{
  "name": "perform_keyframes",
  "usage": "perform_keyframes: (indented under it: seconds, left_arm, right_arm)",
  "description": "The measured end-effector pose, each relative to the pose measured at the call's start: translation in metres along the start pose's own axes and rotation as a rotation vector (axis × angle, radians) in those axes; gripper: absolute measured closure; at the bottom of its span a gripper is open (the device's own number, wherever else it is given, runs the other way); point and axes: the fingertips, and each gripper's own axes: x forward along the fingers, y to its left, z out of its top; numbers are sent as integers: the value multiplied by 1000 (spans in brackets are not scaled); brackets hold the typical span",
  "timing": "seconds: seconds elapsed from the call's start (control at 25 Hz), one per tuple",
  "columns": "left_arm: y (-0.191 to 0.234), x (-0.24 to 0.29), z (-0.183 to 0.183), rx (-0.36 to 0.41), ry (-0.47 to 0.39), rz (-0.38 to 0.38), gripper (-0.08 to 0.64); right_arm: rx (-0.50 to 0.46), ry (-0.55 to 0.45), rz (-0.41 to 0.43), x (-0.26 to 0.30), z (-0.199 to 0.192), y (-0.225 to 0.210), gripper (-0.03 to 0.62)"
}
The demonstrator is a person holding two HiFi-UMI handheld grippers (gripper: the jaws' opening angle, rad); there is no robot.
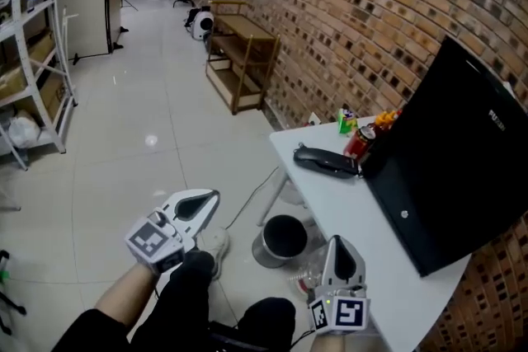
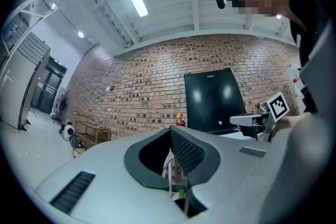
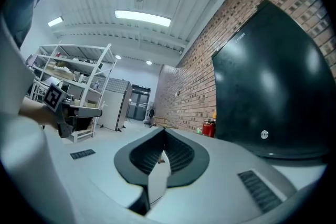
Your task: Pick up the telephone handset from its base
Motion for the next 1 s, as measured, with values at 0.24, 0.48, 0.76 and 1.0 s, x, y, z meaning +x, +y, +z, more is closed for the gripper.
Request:
perform_keyframes:
  seconds: [0.24,0.48,0.76,1.0]
  left_arm:
    - [13,56,-3,20,9,-27,558]
    - [17,100,14,33,-6,-89,558]
    - [31,148,21,-21,-10,-166,558]
    - [33,189,16,0,5,-239,558]
  right_arm:
    - [-12,10,-41,40,7,-22,582]
    - [-13,-8,-109,59,19,-45,582]
    - [-17,12,-160,74,20,-63,582]
    - [-11,20,-209,84,17,-85,582]
